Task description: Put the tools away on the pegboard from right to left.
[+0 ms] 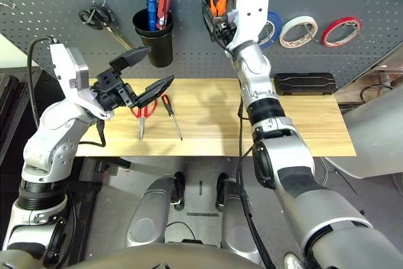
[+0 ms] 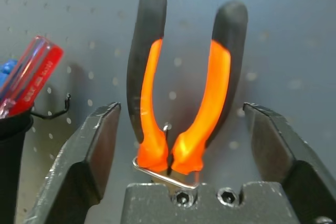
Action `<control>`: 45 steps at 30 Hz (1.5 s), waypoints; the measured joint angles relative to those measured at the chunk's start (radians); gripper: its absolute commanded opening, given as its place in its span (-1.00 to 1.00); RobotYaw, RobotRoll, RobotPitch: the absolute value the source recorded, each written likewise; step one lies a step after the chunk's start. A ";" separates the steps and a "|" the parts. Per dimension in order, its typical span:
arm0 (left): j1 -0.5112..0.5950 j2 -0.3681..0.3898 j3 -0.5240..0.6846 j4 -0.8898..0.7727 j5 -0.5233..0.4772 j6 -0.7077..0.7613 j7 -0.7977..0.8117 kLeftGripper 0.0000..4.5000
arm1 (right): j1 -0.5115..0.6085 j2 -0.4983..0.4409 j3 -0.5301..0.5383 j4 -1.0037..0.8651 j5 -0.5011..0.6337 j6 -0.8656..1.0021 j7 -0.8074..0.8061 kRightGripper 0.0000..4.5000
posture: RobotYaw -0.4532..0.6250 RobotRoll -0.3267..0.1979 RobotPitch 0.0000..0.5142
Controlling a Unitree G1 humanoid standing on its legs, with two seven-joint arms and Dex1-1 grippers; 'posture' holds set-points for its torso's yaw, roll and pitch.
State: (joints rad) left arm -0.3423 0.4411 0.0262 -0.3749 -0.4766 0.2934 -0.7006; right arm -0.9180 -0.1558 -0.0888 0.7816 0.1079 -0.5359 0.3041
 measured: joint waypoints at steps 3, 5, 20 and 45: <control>0.001 0.000 -0.001 0.002 0.006 0.000 0.000 1.00 | 0.079 -0.022 0.002 -0.090 -0.009 -0.020 0.011 0.98 | 0.17 0.25 -0.29; 0.001 0.001 -0.001 0.002 0.007 0.000 0.001 1.00 | 0.131 -0.040 0.001 -0.146 -0.009 -0.015 0.022 0.98 | 0.16 0.25 -0.28; 0.007 0.002 -0.050 0.115 0.144 0.038 0.096 1.00 | 0.582 -0.285 0.104 -0.721 0.058 0.520 0.293 0.98 | 0.12 0.25 -0.19; -0.082 -0.333 -0.123 0.461 0.420 0.511 0.615 1.00 | 0.776 -0.384 0.172 -0.741 0.022 0.712 0.446 0.98 | 0.08 0.25 -0.12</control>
State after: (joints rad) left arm -0.4244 0.1083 -0.0970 0.0863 -0.0564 0.8041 -0.0860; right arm -0.1419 -0.5397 0.0833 0.0409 0.1302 0.1757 0.7500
